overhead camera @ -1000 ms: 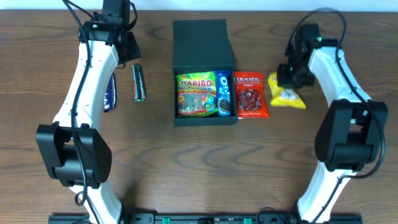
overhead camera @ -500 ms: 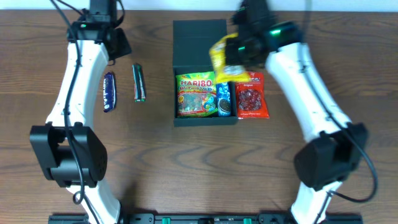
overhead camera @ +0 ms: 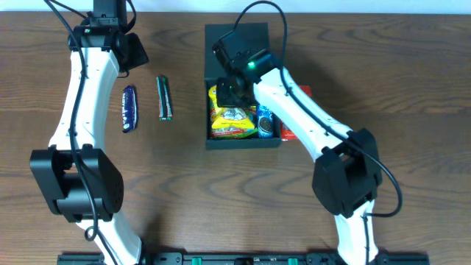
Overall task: Pack container
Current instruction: 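Lower the yellow Hacks bag into the box over the Haribo bag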
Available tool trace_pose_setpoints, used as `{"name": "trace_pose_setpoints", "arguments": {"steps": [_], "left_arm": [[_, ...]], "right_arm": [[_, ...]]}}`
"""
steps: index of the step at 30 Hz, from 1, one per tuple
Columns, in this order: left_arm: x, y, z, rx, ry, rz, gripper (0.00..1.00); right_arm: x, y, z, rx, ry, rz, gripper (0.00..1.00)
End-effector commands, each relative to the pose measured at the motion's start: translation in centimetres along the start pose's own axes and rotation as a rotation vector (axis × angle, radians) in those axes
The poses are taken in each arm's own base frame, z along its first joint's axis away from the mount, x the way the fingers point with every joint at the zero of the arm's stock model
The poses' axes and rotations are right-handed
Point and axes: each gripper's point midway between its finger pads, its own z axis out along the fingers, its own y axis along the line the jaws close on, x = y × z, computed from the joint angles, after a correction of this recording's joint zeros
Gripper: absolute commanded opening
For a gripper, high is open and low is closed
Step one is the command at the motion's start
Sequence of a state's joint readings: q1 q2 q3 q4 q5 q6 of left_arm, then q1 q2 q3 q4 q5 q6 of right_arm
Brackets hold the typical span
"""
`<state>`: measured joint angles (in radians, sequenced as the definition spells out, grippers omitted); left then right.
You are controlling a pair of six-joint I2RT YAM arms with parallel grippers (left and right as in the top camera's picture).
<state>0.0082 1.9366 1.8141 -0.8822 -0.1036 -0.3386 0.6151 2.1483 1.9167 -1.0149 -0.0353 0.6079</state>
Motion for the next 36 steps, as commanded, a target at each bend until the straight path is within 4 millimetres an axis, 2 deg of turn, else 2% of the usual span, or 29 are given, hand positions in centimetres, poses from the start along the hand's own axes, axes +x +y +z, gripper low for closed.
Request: {"name": "trace_pose_setpoints", "arguments": {"steps": [1,4,5,6,7,8,10,11,12,13,15,18,26,33,36], "left_arm": [[0.0,-0.3,-0.7,0.024,-0.004,0.011,0.65],[0.0,-0.4,-0.7,0.030,-0.002,0.012,0.65],[0.0,-0.4,-0.7,0.029,-0.002,0.012,0.65],[0.0,-0.4,-0.7,0.030,-0.001,0.012,0.66],[0.0,-0.4,-0.7,0.029,-0.001,0.012,0.66],[0.0,-0.4,-0.7,0.029,-0.001,0.012,0.66],[0.0,-0.4,-0.7,0.029,-0.001,0.012,0.66],[0.0,-0.4,-0.7,0.029,-0.001,0.013,0.66],[0.0,-0.4,-0.7,0.029,-0.001,0.013,0.66],[0.0,-0.4,-0.7,0.029,-0.001,0.013,0.66],[0.0,-0.4,-0.7,0.030,-0.001,0.013,0.66],[0.0,-0.4,-0.7,0.029,-0.001,0.013,0.66],[0.0,-0.4,-0.7,0.030,-0.001,0.013,0.66],[0.0,-0.4,-0.7,0.030,-0.001,0.012,0.66],[0.0,-0.4,-0.7,0.031,-0.001,0.012,0.67]], "right_arm": [[-0.1,0.1,0.0,0.048,-0.041,0.038,0.01],[0.2,0.6,0.2,0.042,-0.042,0.021,0.02],[0.3,0.8,0.3,0.041,-0.038,0.017,0.22],[0.4,0.8,0.3,0.041,-0.038,-0.001,0.49],[0.3,0.9,0.2,0.040,-0.038,-0.017,0.67],[0.2,0.9,0.0,0.037,-0.043,-0.032,0.74],[-0.3,0.9,-0.9,0.030,-0.058,-0.045,0.96],[-0.8,0.8,-1.8,0.022,-0.073,-0.041,0.98],[-1.3,0.7,-2.9,0.013,-0.092,-0.042,0.96],[-1.9,0.7,-3.8,0.003,-0.113,-0.049,0.83],[-2.9,0.3,-5.5,-0.013,-0.150,-0.061,0.01],[-2.5,0.1,-5.4,-0.072,-0.097,-0.126,0.01],[0.2,1.2,-0.1,-0.197,0.012,-0.218,0.01],[2.5,-0.4,3.9,-0.175,0.068,-0.211,0.01],[2.8,-0.3,5.2,-0.183,0.059,-0.244,0.01]]}}
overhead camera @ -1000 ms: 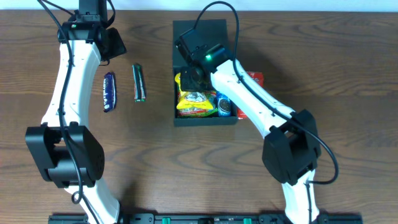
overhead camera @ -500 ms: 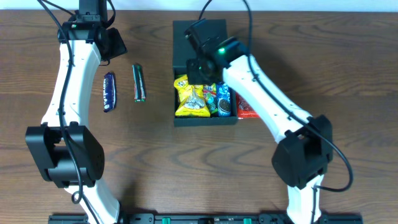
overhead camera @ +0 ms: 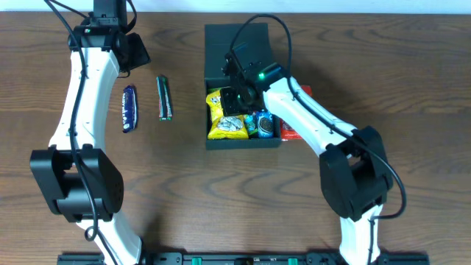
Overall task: Pack container
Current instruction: 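Lower the yellow Hacks bag into the box over the Haribo bag, then press the yellow bag down with the right gripper, then withdraw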
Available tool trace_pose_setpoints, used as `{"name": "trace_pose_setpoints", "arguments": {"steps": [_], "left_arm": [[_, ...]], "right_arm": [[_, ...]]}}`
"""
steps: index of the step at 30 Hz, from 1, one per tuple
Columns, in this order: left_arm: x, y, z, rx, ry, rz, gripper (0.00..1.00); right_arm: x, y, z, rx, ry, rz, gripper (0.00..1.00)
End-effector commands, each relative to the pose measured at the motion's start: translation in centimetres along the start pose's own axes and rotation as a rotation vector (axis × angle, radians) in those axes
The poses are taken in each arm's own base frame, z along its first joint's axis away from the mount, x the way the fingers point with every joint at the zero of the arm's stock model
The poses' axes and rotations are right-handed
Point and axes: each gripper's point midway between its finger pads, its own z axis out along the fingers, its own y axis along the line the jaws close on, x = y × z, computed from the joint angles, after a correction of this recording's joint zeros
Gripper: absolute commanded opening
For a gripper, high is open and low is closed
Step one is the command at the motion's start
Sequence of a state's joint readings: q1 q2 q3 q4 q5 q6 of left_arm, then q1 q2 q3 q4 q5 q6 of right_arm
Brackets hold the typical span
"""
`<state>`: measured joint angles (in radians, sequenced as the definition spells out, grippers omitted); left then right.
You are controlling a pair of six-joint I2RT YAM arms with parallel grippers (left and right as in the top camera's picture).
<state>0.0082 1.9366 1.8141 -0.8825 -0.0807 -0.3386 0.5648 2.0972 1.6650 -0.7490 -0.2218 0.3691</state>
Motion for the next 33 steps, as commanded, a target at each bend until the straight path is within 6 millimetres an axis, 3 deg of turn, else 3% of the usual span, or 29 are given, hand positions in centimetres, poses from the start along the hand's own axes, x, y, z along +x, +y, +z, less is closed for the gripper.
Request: {"name": "trace_pose_setpoints", "arguments": {"steps": [1,9,13,16,19,22,25,29,33], "left_arm": [[-0.1,-0.1,-0.7,0.011,-0.010,0.012,0.67],[0.0,-0.5,-0.7,0.033,-0.002,0.012,0.67],[0.0,-0.5,-0.7,0.034,-0.003,0.012,0.67],[0.0,-0.5,-0.7,0.033,-0.003,0.012,0.67],[0.0,-0.5,-0.7,0.034,-0.003,0.012,0.67],[0.0,-0.5,-0.7,0.034,-0.004,0.012,0.67],[0.0,-0.5,-0.7,0.034,-0.004,0.012,0.67],[0.0,-0.5,-0.7,0.034,-0.004,0.012,0.67],[0.0,-0.5,-0.7,0.034,-0.004,0.012,0.67]], "right_arm": [[1.6,-0.1,2.4,-0.007,0.040,-0.056,0.01],[2.1,-0.2,4.0,-0.022,0.009,-0.095,0.02],[1.5,0.1,3.5,-0.039,-0.006,-0.138,0.01],[-0.8,1.5,0.6,-0.090,-0.066,-0.171,0.01],[-3.9,2.2,-3.9,-0.103,-0.164,-0.217,0.01],[-4.8,2.0,-7.2,-0.098,-0.207,-0.272,0.01],[-2.6,1.5,-7.1,-0.107,-0.118,-0.302,0.01],[2.1,2.2,-4.3,-0.183,0.054,-0.364,0.01],[4.0,2.6,-2.2,-0.193,0.098,-0.385,0.01]]}}
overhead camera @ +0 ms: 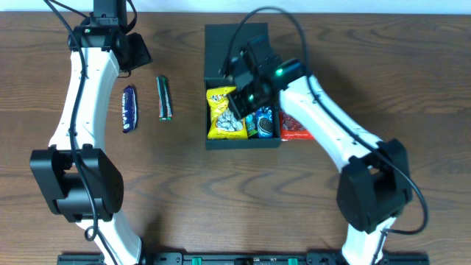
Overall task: Pack container
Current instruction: 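Press the yellow bag down with the right gripper, then withdraw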
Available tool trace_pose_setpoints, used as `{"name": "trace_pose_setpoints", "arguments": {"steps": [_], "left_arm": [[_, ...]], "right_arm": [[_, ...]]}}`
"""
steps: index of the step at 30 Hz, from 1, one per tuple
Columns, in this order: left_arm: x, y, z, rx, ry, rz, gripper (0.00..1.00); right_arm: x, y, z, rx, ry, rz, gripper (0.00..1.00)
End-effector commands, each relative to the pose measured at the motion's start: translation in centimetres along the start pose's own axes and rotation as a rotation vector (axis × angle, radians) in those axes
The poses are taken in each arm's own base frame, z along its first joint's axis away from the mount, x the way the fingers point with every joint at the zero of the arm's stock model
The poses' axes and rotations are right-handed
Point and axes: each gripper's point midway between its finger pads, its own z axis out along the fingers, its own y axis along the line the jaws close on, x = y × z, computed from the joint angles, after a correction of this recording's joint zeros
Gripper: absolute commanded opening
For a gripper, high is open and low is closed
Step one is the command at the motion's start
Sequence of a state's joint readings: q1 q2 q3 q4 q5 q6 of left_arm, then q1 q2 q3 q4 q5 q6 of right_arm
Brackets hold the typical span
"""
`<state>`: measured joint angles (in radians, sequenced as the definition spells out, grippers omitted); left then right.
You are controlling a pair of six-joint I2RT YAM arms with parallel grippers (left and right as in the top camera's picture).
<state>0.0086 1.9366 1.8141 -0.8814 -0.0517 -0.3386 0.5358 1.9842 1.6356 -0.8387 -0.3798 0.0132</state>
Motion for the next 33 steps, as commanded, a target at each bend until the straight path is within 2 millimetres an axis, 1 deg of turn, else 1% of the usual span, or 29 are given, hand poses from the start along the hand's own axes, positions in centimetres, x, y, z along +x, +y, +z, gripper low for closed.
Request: {"name": "trace_pose_setpoints", "arguments": {"steps": [1,5,8,10,12,14,16,18,19,20,21,22,23,25,27,28,29,31,32,33], "left_arm": [[-0.2,-0.1,-0.7,0.007,-0.014,0.012,0.67],[-0.2,0.0,-0.7,0.007,-0.014,0.012,0.67],[-0.2,0.0,-0.7,0.007,-0.014,0.013,0.67],[-0.2,0.0,-0.7,0.007,-0.014,0.012,0.68],[-0.2,0.0,-0.7,0.007,-0.013,0.013,0.68],[-0.2,0.0,-0.7,0.007,-0.013,0.013,0.68],[-0.2,0.0,-0.7,0.007,-0.013,0.013,0.68],[-0.2,0.0,-0.7,0.007,-0.013,0.013,0.69],[-0.2,0.0,-0.7,0.007,-0.013,0.013,0.69],[-0.2,0.0,-0.7,0.007,-0.013,0.013,0.70],[-0.2,0.0,-0.7,0.007,-0.013,0.013,0.70],[-0.2,0.0,-0.7,0.007,-0.013,0.013,0.70],[-0.2,0.0,-0.7,0.007,-0.013,0.013,0.70],[-0.2,0.0,-0.7,0.006,-0.013,0.013,0.70],[-0.2,0.0,-0.7,0.006,-0.012,0.013,0.70],[-0.1,0.0,-0.7,0.006,-0.011,0.013,0.70],[-0.1,0.0,-0.7,0.005,-0.010,0.013,0.70],[-0.1,0.0,-0.7,0.005,-0.010,0.013,0.70],[-0.1,0.0,-0.7,0.006,-0.010,0.013,0.70],[-0.1,0.0,-0.7,0.005,-0.010,0.013,0.70]], "right_arm": [[2.4,1.3,3.0,-0.061,0.074,-0.057,0.01],[3.6,1.5,5.1,-0.067,0.105,-0.066,0.01],[4.2,1.1,6.6,-0.068,0.129,-0.060,0.01],[4.3,0.8,7.2,-0.068,0.135,-0.058,0.01],[4.2,0.8,7.2,-0.068,0.130,-0.058,0.01],[3.4,0.9,6.4,-0.067,0.113,-0.060,0.01],[2.1,1.0,4.7,-0.063,0.083,-0.061,0.01],[0.1,1.1,1.9,-0.055,0.031,-0.060,0.01],[-1.1,0.8,-0.1,-0.041,-0.008,-0.060,0.01],[-1.9,0.4,-1.7,-0.022,-0.040,-0.055,0.01],[-2.6,-0.7,-3.6,0.017,-0.075,-0.042,0.01],[-2.9,-2.3,-5.3,0.067,-0.102,-0.021,0.01],[-2.8,-4.2,-6.8,0.125,-0.115,0.011,0.01],[-1.8,-7.8,-8.6,0.202,-0.107,0.084,0.01],[0.0,-11.6,-9.8,0.232,-0.083,0.181,0.01],[0.9,-13.2,-10.0,0.243,-0.074,0.223,0.01],[2.1,-14.9,-10.2,0.251,-0.068,0.269,0.02],[3.9,-17.4,-10.0,0.234,-0.072,0.341,0.02],[4.8,-18.3,-9.7,0.191,-0.085,0.365,0.04],[5.5,-18.7,-9.3,0.109,-0.114,0.379,0.30]]}}
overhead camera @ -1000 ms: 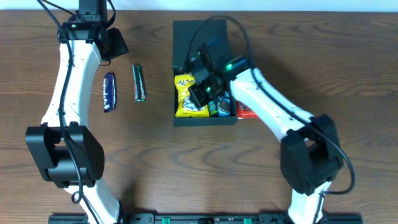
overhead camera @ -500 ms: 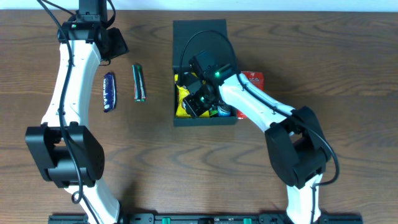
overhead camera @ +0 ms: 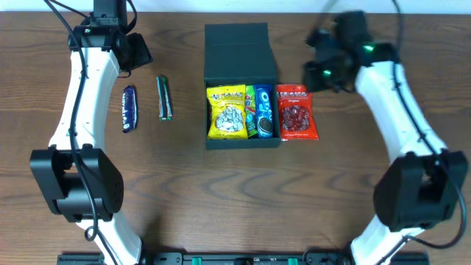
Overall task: Pack container
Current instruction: 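Press the yellow bag down with the right gripper, then withdraw, then grasp the red Hacks bag with the right gripper and lift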
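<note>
The black container [overhead camera: 218,140] stands mid-table with its lid [overhead camera: 235,44] folded back. Inside lie a yellow snack bag [overhead camera: 227,112], a thin green pack [overhead camera: 249,110] and a blue cookie pack [overhead camera: 263,112]. A red snack bag [overhead camera: 296,112] rests on the table against the container's right wall. My right gripper [overhead camera: 321,71] hovers blurred just above the red bag's far end, with nothing visible in it. My left gripper [overhead camera: 136,53] hangs at the far left, away from everything.
A dark blue bar [overhead camera: 129,108] and a green bar [overhead camera: 164,97] lie side by side on the wooden table [overhead camera: 221,199], left of the container and below the left gripper.
My right arm has gone from over the container's middle to the right of it, beyond the red bag. The container's contents now show unobstructed. The left arm stayed put.
My right gripper was first down in the container on the crumpled yellow bag. It then stayed over the contents as the yellow bag lay flatter. Now it is outside the container on the right, and the yellow bag lies flat inside.
</note>
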Available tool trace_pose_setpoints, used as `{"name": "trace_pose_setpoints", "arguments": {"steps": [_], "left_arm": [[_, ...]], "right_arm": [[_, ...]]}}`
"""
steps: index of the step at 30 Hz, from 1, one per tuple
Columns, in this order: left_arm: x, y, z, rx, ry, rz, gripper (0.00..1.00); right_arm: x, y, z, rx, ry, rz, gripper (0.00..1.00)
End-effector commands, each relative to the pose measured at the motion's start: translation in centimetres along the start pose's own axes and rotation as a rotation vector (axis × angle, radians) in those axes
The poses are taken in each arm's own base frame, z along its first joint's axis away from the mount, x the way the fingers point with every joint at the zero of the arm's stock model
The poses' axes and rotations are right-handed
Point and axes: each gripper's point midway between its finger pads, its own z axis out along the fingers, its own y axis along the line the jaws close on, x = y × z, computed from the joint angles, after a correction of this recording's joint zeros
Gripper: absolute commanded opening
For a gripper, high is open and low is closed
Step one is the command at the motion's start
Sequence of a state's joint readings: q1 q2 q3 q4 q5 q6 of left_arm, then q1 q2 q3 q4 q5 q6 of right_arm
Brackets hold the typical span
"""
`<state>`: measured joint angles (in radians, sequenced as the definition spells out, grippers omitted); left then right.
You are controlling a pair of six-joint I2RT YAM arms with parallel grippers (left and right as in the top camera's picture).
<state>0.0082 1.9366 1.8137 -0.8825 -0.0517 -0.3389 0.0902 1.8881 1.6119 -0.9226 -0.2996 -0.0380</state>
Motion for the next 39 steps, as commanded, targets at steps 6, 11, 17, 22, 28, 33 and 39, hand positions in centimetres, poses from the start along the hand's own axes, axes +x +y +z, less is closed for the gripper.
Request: {"name": "trace_pose_setpoints", "arguments": {"steps": [6,11,17,22,28,33,39], "left_arm": [[-0.1,0.0,-0.7,0.006,-0.012,0.014,0.71],[-0.2,-0.1,-0.7,0.007,-0.014,0.013,0.71],[-0.2,-0.1,-0.7,0.008,-0.015,0.013,0.72],[-0.2,-0.1,-0.7,0.008,-0.015,0.013,0.72],[-0.2,-0.1,-0.7,0.008,-0.015,0.013,0.72],[-0.2,-0.1,-0.7,0.008,-0.016,0.013,0.72],[-0.3,-0.1,-0.7,0.009,-0.018,0.013,0.72]], "right_arm": [[5.6,-4.2,4.1,-0.258,-0.005,0.149,0.74],[7.0,-4.4,5.4,-0.280,-0.016,0.139,0.73],[7.4,-4.4,7.0,-0.296,-0.033,0.131,0.71],[7.6,-3.7,8.7,-0.363,-0.023,0.142,0.67],[6.4,-3.3,9.7,-0.361,-0.064,0.118,0.65],[6.4,-2.8,10.5,-0.335,-0.054,0.105,0.53],[7.5,-1.7,12.1,-0.349,0.002,0.131,0.12]]}}
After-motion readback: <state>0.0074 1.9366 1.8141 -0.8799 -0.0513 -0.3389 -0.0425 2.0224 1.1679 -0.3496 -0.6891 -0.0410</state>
